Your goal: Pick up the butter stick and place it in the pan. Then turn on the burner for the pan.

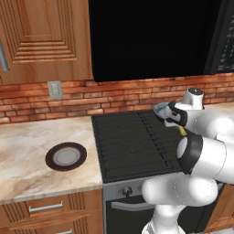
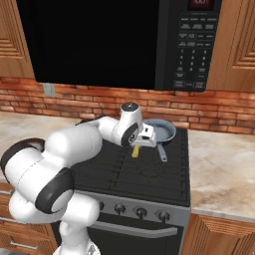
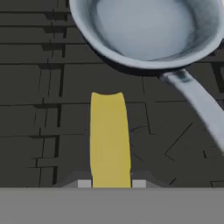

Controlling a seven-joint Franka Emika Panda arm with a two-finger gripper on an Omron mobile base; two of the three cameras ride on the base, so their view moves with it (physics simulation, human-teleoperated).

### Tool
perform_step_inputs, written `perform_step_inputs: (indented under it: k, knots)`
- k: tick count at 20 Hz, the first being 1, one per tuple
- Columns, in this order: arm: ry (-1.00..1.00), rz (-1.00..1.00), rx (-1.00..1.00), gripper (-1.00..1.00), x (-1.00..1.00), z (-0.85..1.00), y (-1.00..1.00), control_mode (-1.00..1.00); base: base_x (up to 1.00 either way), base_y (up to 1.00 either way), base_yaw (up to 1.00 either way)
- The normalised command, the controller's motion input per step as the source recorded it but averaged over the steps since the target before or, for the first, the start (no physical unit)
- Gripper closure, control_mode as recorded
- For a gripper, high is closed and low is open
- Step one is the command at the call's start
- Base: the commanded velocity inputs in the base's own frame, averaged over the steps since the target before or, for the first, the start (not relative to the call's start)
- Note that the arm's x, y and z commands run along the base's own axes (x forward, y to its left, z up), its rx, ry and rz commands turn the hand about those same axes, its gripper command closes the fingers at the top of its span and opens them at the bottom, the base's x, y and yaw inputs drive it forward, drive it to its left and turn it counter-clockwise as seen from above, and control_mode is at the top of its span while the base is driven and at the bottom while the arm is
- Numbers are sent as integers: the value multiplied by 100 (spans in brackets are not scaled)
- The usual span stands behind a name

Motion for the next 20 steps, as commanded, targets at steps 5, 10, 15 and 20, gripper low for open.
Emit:
perform_step_inputs:
  k: [5, 10, 15, 20]
  knots:
    - [0, 0, 0, 100, 21, 20, -30, -100, 0, 0, 0]
    - [0, 0, 0, 100, 21, 5, -18, -100, 0, 0, 0]
    - [0, 1, 0, 100, 30, 0, -1, -100, 0, 0, 0]
    - [0, 2, 0, 100, 34, 0, 0, -100, 0, 0, 0]
